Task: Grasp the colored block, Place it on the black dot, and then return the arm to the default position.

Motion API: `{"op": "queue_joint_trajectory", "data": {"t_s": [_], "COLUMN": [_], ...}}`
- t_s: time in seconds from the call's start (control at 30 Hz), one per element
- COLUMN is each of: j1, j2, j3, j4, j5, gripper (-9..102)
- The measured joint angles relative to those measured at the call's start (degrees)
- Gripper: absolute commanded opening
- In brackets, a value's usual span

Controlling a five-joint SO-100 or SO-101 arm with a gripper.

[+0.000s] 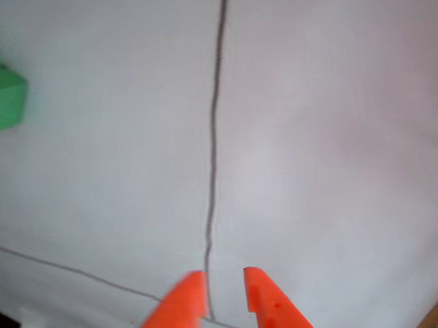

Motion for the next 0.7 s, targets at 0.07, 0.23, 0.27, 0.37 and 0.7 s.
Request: {"op": "queue_joint_trajectory", "data": {"t_s": [0.07, 0.23, 0.27, 0.37, 0.7], "j1": [0.00, 3.16, 3.96, 4.83, 12.57], "j2": [3.96, 15.21, 17.40, 23.29, 32.34], "j3": [2.99, 8.70, 9.93, 12.74, 18.11], "j4": [-0.09, 0.00, 0.00, 0.00, 1.14], "j5": [-0.35, -3.60, -4.31, -6.15, -10.28], "gripper": [0, 0, 0, 0, 0]}}
